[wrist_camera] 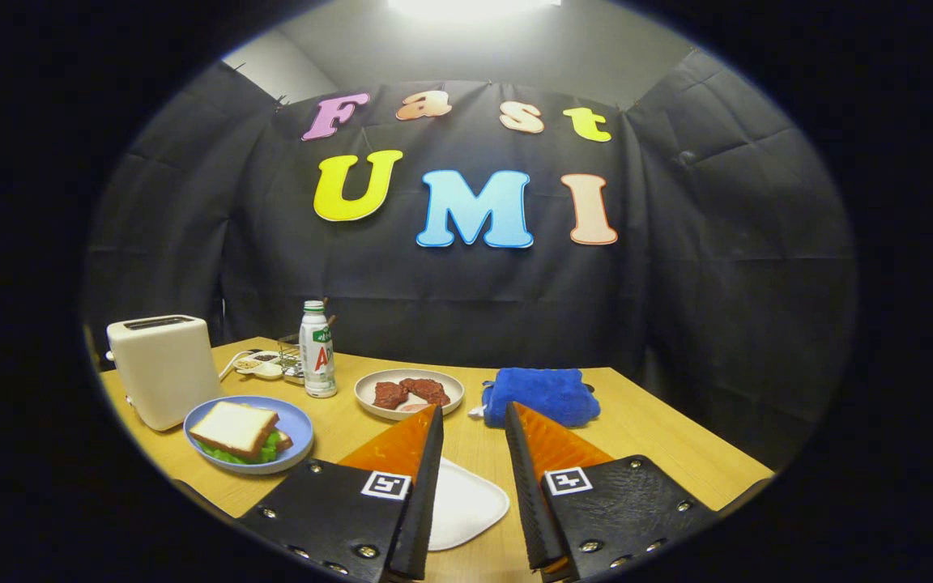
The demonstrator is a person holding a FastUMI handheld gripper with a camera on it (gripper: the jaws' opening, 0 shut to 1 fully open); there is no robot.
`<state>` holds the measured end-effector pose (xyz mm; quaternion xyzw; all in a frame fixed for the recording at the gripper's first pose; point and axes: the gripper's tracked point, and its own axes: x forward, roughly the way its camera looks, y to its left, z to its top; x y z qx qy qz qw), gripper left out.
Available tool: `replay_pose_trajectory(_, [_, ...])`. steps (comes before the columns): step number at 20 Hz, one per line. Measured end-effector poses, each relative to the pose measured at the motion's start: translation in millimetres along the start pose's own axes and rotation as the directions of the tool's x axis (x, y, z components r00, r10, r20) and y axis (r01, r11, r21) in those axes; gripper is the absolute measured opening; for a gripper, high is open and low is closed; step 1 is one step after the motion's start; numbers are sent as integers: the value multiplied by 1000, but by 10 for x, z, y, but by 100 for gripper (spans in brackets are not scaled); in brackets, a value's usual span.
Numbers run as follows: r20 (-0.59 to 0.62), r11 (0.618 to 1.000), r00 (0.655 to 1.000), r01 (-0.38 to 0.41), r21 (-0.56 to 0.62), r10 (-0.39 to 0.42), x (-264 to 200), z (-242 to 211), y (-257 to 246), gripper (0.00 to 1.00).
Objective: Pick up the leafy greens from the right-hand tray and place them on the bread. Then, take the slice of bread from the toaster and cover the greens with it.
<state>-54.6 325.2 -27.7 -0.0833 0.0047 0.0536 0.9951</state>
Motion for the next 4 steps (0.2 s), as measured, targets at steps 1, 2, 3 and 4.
replay_pose_trajectory(1, [-1,1000,1000,5,-3,-5,-39,4,-107,46])
replay_pose_trajectory(2, [1,1000,1000,13,-11,-13,-41,5,-175,46])
replay_pose_trajectory(3, [6,999,1000,30,-27,-30,-33,1,-269,46])
replay_pose_trajectory(4, [11,998,999,47,-47,-46,-29,-1,-359,46])
